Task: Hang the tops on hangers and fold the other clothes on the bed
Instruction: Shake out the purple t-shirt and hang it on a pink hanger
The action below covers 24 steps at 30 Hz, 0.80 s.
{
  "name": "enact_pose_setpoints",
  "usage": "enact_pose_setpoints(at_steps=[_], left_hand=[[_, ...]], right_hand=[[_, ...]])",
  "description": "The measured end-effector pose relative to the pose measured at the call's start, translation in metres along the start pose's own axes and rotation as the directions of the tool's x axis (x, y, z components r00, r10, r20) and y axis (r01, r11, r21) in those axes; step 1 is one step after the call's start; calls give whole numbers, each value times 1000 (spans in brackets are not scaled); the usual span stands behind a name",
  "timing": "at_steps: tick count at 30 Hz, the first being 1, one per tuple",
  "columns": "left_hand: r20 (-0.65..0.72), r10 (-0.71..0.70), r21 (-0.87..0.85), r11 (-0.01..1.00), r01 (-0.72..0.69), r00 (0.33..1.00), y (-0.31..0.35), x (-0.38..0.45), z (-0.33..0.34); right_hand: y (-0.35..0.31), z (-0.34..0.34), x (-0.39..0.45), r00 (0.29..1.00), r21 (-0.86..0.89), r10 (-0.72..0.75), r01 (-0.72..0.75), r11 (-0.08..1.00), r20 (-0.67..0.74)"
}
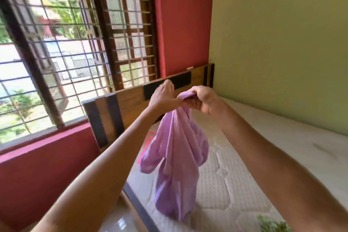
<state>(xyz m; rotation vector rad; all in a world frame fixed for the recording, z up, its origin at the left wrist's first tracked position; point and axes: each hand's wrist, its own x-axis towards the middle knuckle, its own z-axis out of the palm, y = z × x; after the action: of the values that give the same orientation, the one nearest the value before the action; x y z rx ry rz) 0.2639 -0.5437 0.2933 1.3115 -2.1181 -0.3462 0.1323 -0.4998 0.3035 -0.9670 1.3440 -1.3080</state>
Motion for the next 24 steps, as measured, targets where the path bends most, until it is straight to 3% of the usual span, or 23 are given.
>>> enact_pose_setpoints(at_steps=[2,3,6,7,8,9,11,13,15,17,19,21,24], left_hand=[[289,-33,-59,997,53,957,-2,-5,-5],[340,-65,-146,982,122,938,-6,-6,-8],[176,-174,-367,902,229,969,-25,1,-16],[127,-198,-398,888,233,972,-33,5,-20],[104,-183,-392,896,209,978,-40,10,-24],[104,-139,-366,915,168,985,-45,15,-30],[130,-39,-260,963,72,991,-54,24,-41],[144,44,-159,987,-21,989,-64,34,-48],[85,122,-75,990,-116,989,-75,42,-50],[-43,149,-23,988,-150,988,-97,52,-49],[-125,84,112,991,-71,989,-120,59,-45],[-95,-16,264,964,41,995,-151,71,-41],[73,-79,359,932,48,994,-196,95,-42]], right_hand=[[-1,19,9,1000,42,-17,15,999,26],[-1,26,13,999,35,-29,28,999,40],[-4,38,23,983,26,-93,90,996,158],[-3,41,29,977,-78,-151,164,983,149],[0,42,35,961,-273,-258,274,922,95],[3,43,42,910,-518,-414,365,774,24],[12,54,49,792,-735,-609,437,518,42],[16,73,58,827,-676,-493,528,514,270],[15,95,71,850,-692,-384,520,500,361],[12,110,89,812,-739,-512,522,426,279],[7,115,101,744,-775,-646,506,379,170],[5,120,117,706,-787,-706,469,401,61],[8,122,149,677,-748,-709,364,555,-197]])
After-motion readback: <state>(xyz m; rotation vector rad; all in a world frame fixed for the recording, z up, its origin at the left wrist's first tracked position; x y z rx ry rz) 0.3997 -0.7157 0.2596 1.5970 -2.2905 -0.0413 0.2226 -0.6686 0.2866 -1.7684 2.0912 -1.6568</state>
